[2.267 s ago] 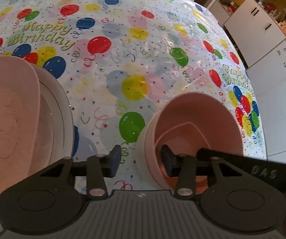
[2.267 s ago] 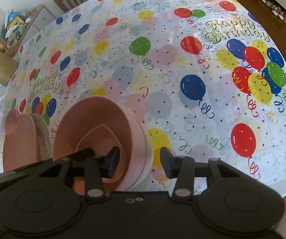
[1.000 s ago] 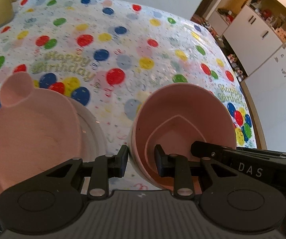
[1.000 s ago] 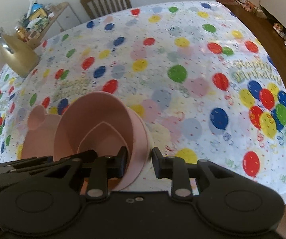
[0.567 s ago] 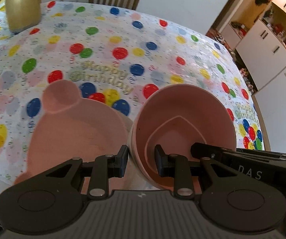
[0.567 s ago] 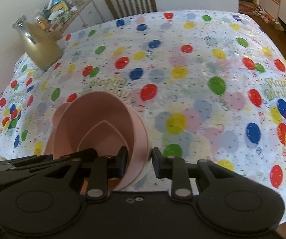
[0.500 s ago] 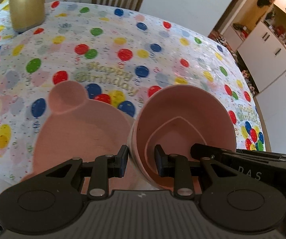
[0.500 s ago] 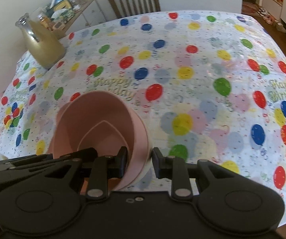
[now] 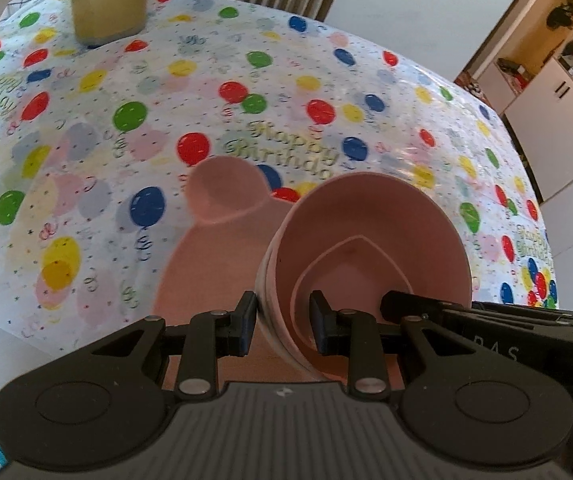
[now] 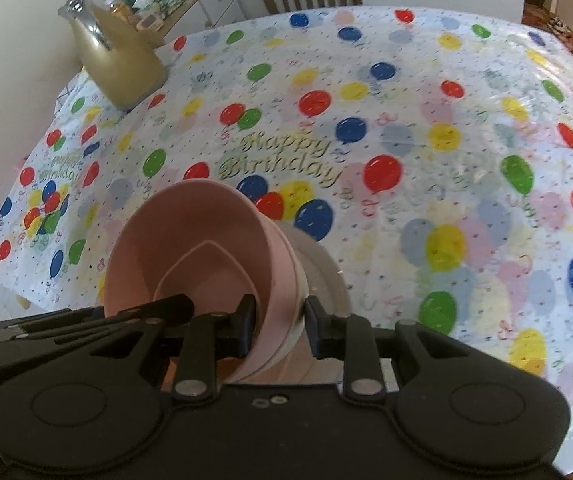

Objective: Organize plates and bowls
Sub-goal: 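Lift and carry the pink bowl with heart bowl toward the plate stack, then lower the pink bowl into the cream bowl on the stack and open both grippers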

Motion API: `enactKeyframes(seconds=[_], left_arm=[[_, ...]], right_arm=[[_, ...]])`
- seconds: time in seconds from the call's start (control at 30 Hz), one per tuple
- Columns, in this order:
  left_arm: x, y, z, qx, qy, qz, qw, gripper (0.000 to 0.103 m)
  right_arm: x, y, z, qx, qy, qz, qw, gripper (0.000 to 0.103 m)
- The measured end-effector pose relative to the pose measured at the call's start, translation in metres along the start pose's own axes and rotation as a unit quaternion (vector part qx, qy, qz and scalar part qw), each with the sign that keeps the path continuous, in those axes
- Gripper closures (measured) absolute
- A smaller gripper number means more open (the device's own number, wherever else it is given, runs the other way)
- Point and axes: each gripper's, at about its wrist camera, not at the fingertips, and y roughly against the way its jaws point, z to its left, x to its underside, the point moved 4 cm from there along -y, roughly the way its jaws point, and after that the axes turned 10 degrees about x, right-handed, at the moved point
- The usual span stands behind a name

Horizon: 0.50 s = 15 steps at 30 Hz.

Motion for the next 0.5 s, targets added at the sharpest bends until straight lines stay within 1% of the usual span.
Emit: enactKeyframes(seconds=[0.23, 0.5], left_arm=[[0.004, -0.002, 0.018, -0.010, 0.008, 0.009, 0.9999, 0.075], [0.007, -0.011, 0.023, -0.010, 0.011, 0.016, 0.9998, 0.075]], right_arm=[[0.006, -0.016, 0.016, -0.008, 0.004, 0.022, 1.000, 0.078], [0.008, -0.026, 0.018, -0.005, 0.008, 0.030, 0.999, 0.078]])
